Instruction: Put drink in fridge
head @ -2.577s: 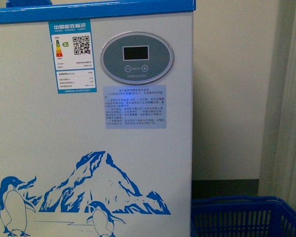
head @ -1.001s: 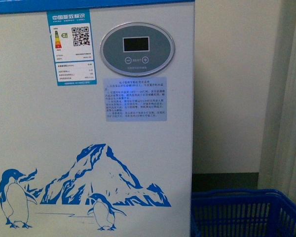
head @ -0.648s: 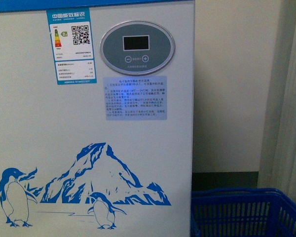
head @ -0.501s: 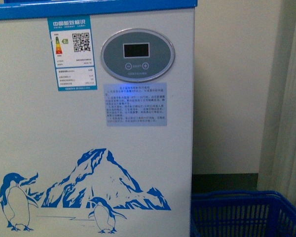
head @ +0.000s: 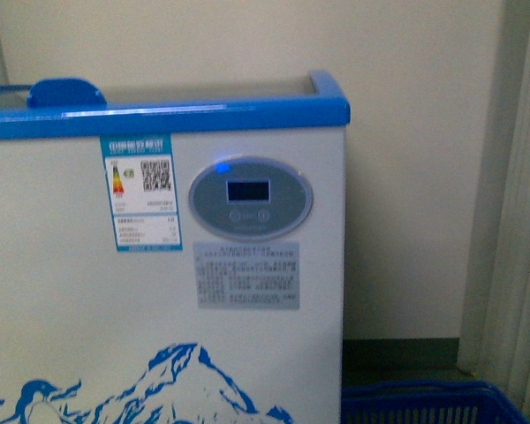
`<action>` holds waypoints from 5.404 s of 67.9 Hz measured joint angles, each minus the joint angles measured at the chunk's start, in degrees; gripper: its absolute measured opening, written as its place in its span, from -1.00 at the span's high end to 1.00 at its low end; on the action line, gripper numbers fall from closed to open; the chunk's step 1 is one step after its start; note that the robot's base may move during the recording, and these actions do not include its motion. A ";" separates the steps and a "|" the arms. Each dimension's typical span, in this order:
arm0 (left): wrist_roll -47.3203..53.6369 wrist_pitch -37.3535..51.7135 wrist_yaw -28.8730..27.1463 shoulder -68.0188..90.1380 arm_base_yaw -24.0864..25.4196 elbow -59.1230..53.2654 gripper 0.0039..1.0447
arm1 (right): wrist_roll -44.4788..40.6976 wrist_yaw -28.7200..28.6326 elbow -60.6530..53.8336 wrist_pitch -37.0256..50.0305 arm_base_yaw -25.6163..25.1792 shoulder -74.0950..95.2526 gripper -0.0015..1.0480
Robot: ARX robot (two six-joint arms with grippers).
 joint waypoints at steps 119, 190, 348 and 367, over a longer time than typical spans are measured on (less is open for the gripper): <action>-6.36 0.39 -25.33 2.69 -10.71 0.04 -0.85 | 0.02 0.04 0.00 0.02 0.00 -0.02 0.23; 12.87 21.00 7.45 50.60 -0.26 14.97 -0.85 | 0.02 0.00 0.00 0.02 0.00 -0.02 0.23; 22.64 12.20 11.72 124.54 0.87 89.83 -0.85 | 0.04 0.02 0.00 0.02 0.02 -0.02 0.23; 20.48 2.40 7.26 134.07 0.13 109.87 -0.85 | 0.02 0.02 0.00 0.02 0.02 -0.02 0.23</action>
